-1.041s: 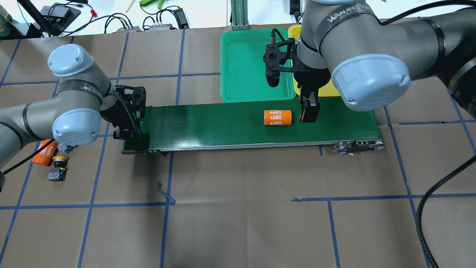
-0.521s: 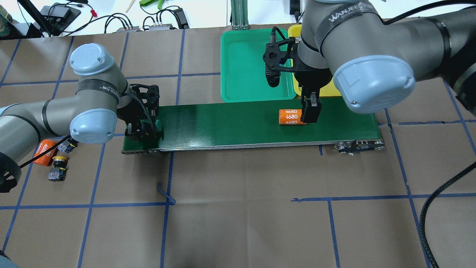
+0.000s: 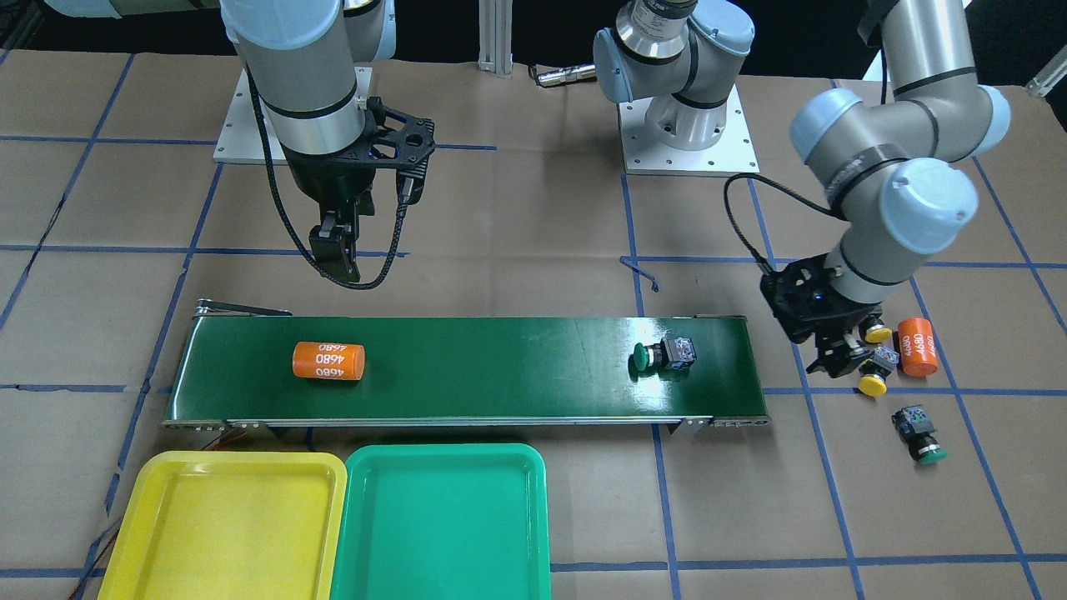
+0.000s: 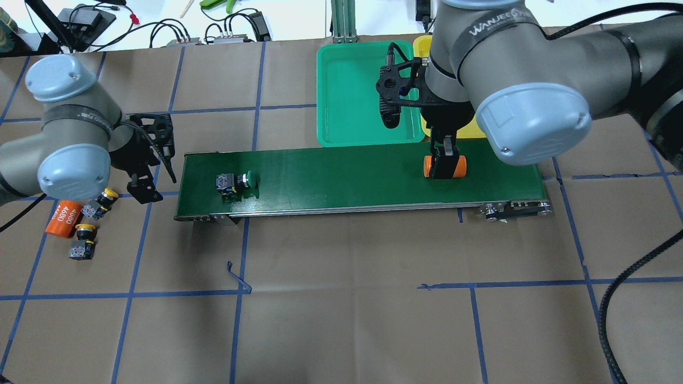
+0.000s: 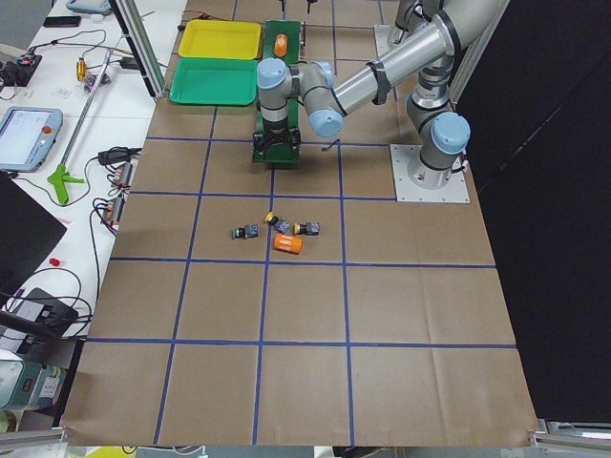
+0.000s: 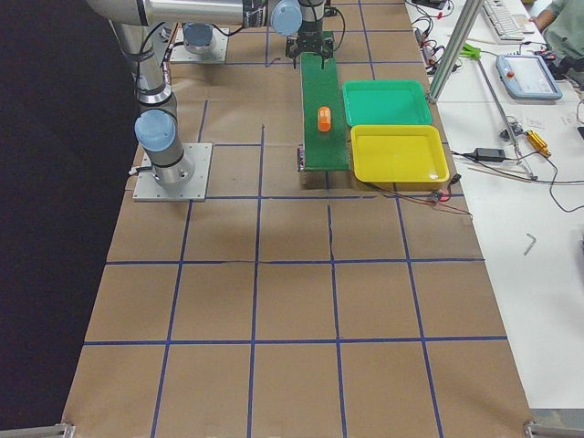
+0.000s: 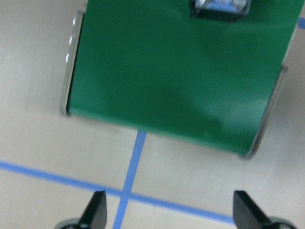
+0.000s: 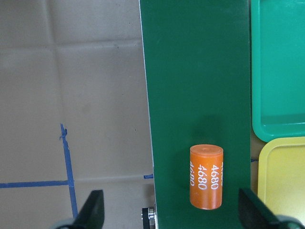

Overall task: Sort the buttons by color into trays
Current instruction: 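Place the green button on the conveyor and withdraw the left gripper, then lower the right gripper toward the green button while the left gripper reaches into the pile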

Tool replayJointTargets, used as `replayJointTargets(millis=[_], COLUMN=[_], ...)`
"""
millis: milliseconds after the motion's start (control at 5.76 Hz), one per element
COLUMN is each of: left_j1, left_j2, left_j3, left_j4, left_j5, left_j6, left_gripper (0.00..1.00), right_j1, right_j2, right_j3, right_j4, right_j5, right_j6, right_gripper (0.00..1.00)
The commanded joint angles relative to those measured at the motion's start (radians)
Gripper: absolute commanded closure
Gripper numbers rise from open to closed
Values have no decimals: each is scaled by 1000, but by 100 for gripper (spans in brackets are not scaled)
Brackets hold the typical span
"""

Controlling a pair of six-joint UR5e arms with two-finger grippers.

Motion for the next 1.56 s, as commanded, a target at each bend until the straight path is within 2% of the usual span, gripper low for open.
replayJointTargets(millis=[0,174,347,521,868,1041,1215,1388], left_j1=[238,332,368,375,375,375,375,375], left_j2=[-8,-57,-106,-149,-198,-212,-227,-240], left_j3=[4,8,28,80,85,75,77,77], left_j4=[2,91,120,155,149,120,105,111], left_j5=[-14,-17,-14,-11,-2,-2,-2,42], left_j6=[-9,-22,-35,-34,-40,-48,-58,-54], left_gripper=[7,7,7,7,7,7,7,9], right_j1=[0,-2,-3,-3,-2,0,12,73], right_j2=[3,5,11,24,43,82,116,165], right_j3=[16,19,26,28,27,13,11,-3], right_j4=[-12,-12,-14,-14,-17,-55,-180,-208], right_j5=[-6,-3,3,3,4,3,3,-2], right_j6=[-6,-7,-13,-18,-16,-4,-15,2], right_gripper=[0,0,0,0,0,0,0,0])
